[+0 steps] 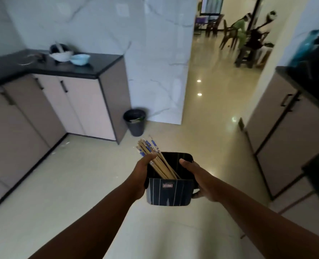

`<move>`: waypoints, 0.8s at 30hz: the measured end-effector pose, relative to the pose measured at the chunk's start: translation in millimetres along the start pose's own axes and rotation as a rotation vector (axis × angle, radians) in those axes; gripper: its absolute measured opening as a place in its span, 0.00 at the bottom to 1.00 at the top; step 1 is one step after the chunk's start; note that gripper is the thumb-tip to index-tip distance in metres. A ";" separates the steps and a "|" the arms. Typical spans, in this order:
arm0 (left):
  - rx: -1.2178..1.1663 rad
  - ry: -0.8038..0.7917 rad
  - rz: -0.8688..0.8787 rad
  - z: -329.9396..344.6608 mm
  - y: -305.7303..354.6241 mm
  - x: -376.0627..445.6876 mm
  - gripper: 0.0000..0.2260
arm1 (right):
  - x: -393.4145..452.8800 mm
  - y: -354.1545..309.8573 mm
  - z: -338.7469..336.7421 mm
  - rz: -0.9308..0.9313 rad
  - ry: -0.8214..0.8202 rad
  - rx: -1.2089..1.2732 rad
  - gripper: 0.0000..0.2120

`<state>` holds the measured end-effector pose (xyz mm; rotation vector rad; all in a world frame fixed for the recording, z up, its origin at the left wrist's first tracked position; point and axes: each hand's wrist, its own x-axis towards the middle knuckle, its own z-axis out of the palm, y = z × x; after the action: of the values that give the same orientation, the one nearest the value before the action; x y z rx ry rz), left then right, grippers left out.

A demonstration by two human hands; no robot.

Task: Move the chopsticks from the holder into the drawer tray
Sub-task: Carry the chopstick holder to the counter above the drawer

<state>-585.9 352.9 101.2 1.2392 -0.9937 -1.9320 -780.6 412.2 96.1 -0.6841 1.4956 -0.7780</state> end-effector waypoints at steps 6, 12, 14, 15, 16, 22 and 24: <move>-0.009 0.154 0.057 -165.7 20.9 -33.8 0.18 | 51.2 -15.9 161.6 0.060 -0.171 -0.195 0.33; -0.052 0.338 0.120 -286.8 40.9 -63.9 0.16 | 93.3 -42.5 291.4 0.071 -0.357 -0.299 0.32; -0.083 0.411 0.139 -318.8 45.7 -69.4 0.15 | 107.4 -54.1 327.0 0.075 -0.401 -0.336 0.32; -0.096 0.446 0.147 -333.2 48.8 -71.2 0.16 | 115.3 -60.2 343.9 0.075 -0.424 -0.351 0.32; -0.106 0.480 0.152 -347.0 52.1 -71.8 0.17 | 123.5 -66.5 360.3 0.077 -0.449 -0.366 0.33; -0.144 0.676 0.188 -419.8 80.8 -64.4 0.18 | 184.2 -110.0 451.1 0.072 -0.609 -0.480 0.32; -0.168 0.761 0.212 -441.9 98.1 -63.8 0.18 | 203.8 -130.5 484.3 0.055 -0.679 -0.525 0.31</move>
<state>-142.8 240.7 92.7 1.5177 -0.5200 -1.1828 -315.8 135.8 70.5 -1.1553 1.0703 -0.0611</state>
